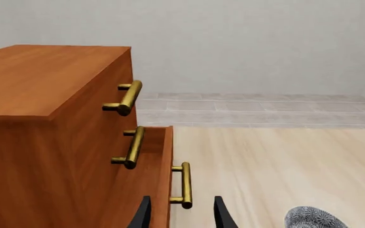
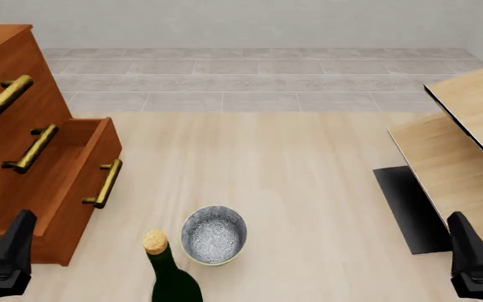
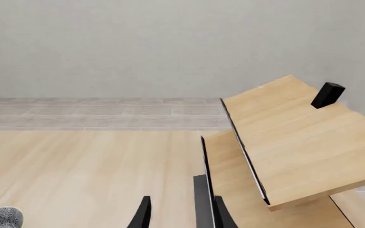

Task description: Close the bottom drawer of the cabinet.

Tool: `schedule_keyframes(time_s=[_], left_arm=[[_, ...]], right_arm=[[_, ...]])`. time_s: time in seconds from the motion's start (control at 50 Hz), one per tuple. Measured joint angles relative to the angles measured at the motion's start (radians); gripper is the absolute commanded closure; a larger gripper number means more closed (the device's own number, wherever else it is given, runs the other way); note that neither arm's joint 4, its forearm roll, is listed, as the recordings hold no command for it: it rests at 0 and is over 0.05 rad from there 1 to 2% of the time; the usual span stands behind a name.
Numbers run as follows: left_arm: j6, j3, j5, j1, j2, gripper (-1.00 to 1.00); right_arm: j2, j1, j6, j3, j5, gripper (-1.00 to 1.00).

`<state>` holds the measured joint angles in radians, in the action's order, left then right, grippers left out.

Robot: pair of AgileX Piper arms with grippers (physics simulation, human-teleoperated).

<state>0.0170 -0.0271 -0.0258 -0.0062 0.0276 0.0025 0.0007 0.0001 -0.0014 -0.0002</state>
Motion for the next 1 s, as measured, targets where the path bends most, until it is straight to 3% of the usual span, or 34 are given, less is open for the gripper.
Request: schedule_keyframes(time_s=[0.46, 1.0], left_arm=[[-0.028, 0.010, 0.036, -0.036, 0.007, -1.00], [0.039, 0.002, 0.294, -0.179, 0.351, -1.00]], right_arm=[[0.009, 0.014, -0.004, -0.002, -0.005, -1.00], [0.028, 0.022, -0.005, -0.001, -0.020, -1.00]])
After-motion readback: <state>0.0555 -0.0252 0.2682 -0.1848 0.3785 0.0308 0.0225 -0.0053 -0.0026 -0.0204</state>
